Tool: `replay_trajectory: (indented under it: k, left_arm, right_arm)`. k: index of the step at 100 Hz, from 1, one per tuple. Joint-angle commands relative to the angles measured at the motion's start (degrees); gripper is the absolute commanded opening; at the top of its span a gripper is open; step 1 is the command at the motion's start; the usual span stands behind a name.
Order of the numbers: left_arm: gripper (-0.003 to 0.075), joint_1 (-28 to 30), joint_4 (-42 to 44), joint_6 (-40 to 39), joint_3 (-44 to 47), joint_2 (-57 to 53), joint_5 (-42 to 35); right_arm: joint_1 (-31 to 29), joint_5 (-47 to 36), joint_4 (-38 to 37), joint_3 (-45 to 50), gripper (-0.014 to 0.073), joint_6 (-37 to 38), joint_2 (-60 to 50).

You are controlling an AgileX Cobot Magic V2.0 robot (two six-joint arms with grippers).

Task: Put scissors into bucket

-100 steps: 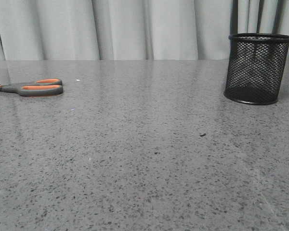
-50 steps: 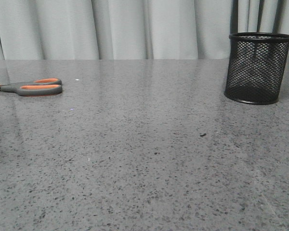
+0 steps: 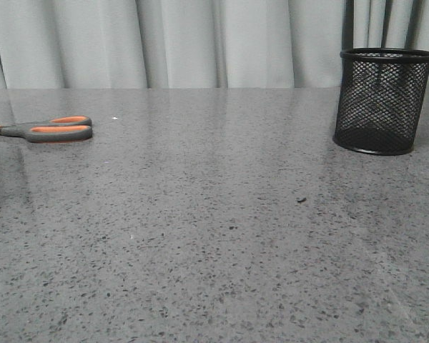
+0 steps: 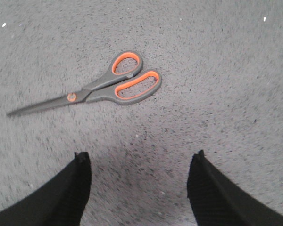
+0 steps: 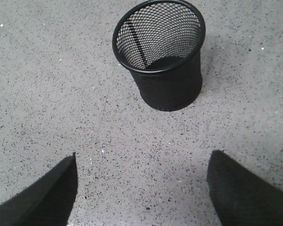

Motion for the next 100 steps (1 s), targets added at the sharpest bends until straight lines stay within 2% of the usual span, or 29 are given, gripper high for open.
replay_trajectory:
  k: [1, 33, 62, 100]
  left_arm:
    - [0.0402, 0.14, -2.11, 8.34, -7.1, 5.73, 0.92]
    - [0.0402, 0.14, 0.69, 40.03, -26.59, 27.46, 9.65]
    - [0.0403, 0.02, 6.59, 47.44, -34.13, 39.36, 16.59]
    - [0.0403, -1.63, 7.1, 53.32, -34.3, 44.46, 14.37]
  right_arm:
    - [-0.21, -3.37, 1.16, -2.03, 0.0514, -1.63, -0.07]
    - [-0.21, -3.37, 1.16, -2.03, 0.0514, -2.11, -0.07]
    - [-0.21, -3.27, 1.16, -2.03, 0.0514, -2.57, -0.07]
    - [-0.21, -3.27, 1.16, -2.03, 0.0514, -2.87, -0.07]
